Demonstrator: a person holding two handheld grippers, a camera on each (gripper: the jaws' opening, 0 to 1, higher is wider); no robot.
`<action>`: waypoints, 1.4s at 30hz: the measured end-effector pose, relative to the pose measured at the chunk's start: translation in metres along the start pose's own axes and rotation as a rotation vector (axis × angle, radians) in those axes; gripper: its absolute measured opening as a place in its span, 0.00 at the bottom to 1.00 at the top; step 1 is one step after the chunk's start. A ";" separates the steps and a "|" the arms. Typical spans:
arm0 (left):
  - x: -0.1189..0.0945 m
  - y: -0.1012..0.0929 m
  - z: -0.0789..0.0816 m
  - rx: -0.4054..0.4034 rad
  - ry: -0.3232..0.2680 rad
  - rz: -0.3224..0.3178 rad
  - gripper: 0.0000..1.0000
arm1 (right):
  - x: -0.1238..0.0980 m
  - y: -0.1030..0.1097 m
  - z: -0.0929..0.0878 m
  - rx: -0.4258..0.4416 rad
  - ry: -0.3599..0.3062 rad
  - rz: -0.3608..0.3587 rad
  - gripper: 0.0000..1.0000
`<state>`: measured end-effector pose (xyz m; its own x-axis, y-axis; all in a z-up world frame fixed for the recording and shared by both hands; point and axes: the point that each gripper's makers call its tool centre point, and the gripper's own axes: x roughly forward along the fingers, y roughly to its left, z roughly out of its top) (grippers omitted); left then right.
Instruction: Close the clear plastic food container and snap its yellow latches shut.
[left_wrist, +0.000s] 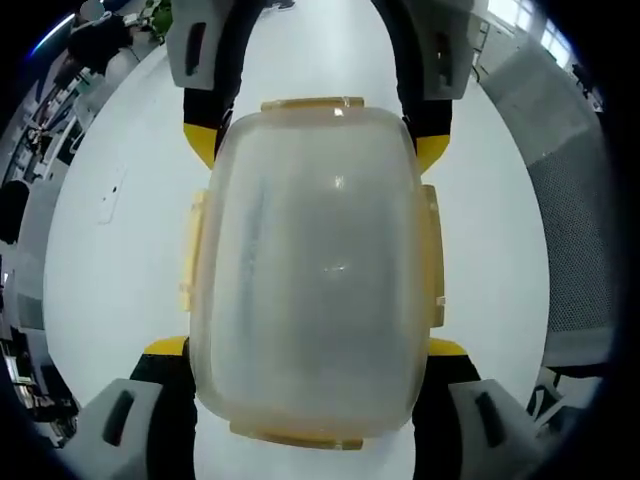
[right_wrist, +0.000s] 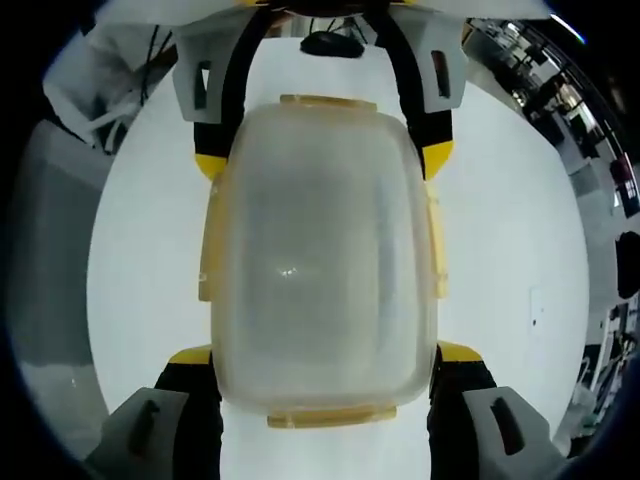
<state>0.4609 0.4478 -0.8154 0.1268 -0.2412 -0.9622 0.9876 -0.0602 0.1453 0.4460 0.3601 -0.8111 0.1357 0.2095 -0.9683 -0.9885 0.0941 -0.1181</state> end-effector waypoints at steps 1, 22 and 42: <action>0.000 0.002 0.000 0.000 -0.001 0.000 0.91 | 0.000 -0.002 0.000 0.000 -0.004 0.000 0.86; 0.006 0.027 0.001 -0.018 -0.005 0.002 0.91 | 0.007 -0.030 -0.002 -0.003 0.014 -0.028 0.87; 0.008 0.048 0.003 0.008 0.000 -0.004 0.91 | 0.008 -0.049 -0.004 0.023 0.012 -0.025 0.87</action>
<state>0.5093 0.4403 -0.8158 0.1231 -0.2410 -0.9627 0.9872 -0.0691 0.1436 0.4949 0.3530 -0.8145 0.1591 0.1954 -0.9677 -0.9831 0.1216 -0.1371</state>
